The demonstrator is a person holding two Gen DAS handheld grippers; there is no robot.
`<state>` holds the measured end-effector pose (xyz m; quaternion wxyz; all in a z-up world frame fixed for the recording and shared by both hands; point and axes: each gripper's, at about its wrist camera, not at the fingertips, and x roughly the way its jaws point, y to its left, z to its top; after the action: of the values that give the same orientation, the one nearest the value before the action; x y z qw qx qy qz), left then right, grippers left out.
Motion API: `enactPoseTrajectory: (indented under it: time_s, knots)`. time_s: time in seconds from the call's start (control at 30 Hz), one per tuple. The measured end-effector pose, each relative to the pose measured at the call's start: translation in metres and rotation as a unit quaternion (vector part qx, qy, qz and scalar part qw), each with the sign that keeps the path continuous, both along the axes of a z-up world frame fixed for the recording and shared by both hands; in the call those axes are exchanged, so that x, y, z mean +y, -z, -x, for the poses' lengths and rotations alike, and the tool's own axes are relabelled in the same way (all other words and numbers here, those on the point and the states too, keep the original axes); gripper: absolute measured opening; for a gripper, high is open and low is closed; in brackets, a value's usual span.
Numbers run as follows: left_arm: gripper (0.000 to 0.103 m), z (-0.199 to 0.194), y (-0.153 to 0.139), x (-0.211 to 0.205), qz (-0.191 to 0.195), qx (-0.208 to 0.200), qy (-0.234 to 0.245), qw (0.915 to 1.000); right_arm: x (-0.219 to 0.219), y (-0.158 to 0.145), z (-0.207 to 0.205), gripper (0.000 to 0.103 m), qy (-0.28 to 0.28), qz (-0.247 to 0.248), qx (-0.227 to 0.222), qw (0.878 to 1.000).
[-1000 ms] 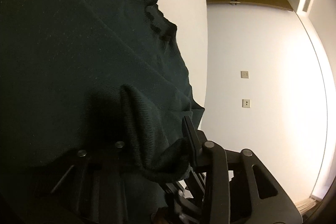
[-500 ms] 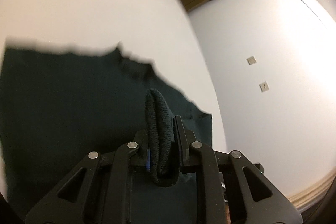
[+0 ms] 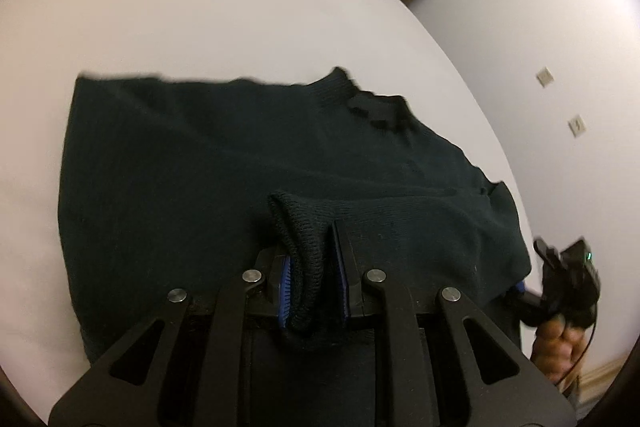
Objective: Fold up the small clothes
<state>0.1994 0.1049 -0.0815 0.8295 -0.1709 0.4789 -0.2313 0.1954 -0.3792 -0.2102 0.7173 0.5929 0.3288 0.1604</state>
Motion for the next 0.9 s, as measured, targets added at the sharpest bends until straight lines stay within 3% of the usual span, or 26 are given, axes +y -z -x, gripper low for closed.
enactPoseTrajectory:
  time_s: [0.1, 0.17, 0.2, 0.37, 0.5, 0.57, 0.6, 0.63, 0.67, 0.73, 0.77, 0.9]
  knots:
    - [0.017, 0.003, -0.018, -0.013, 0.022, -0.021, 0.003, 0.9996, -0.005, -0.001, -0.008, 0.047, 0.008, 0.014, 0.002, 1.0]
    - [0.017, 0.008, -0.038, -0.018, 0.033, -0.042, 0.009, 0.9986, -0.008, -0.001, -0.013, 0.018, 0.007, 0.009, 0.004, 1.0]
    - [0.017, 0.01, -0.05, -0.022, 0.035, -0.055, 0.012, 0.9978, -0.009, -0.003, -0.013, 0.015, 0.007, 0.012, 0.0, 1.0]
    - [0.015, 0.007, -0.13, -0.039, 0.091, -0.125, 0.023, 0.9876, -0.027, -0.033, -0.003, 0.015, 0.037, -0.006, -0.072, 0.997]
    - [0.015, 0.003, -0.159, -0.052, 0.095, -0.143, 0.029, 0.9847, -0.04, -0.042, -0.01, 0.015, 0.06, -0.033, -0.089, 0.994]
    - [0.015, 0.009, -0.149, -0.054, 0.073, -0.135, 0.03, 0.9878, -0.034, -0.044, -0.018, 0.016, 0.047, -0.02, -0.072, 0.996]
    - [0.015, 0.011, -0.134, -0.058, 0.041, -0.119, 0.025, 0.9917, -0.029, -0.043, -0.022, 0.018, 0.039, -0.01, -0.054, 0.998]
    - [0.015, 0.014, -0.122, -0.058, 0.023, -0.105, 0.023, 0.994, -0.028, -0.038, -0.023, 0.03, 0.035, -0.003, -0.03, 0.999]
    - [0.016, 0.017, -0.108, -0.056, 0.011, -0.088, 0.018, 0.9959, -0.026, -0.031, -0.021, 0.036, 0.034, -0.007, -0.013, 0.999]
    - [0.016, 0.019, -0.065, -0.042, 0.011, -0.026, -0.01, 0.9995, -0.024, -0.018, -0.01, 0.056, 0.043, -0.007, 0.003, 0.999]
    - [0.016, 0.019, -0.05, -0.035, 0.017, -0.007, -0.018, 0.9997, -0.021, -0.012, -0.003, 0.061, 0.047, -0.001, 0.01, 0.999]
    - [0.016, 0.025, 0.002, -0.028, 0.028, 0.072, -0.033, 0.9965, -0.008, 0.007, 0.015, 0.061, 0.032, -0.011, 0.019, 0.999]
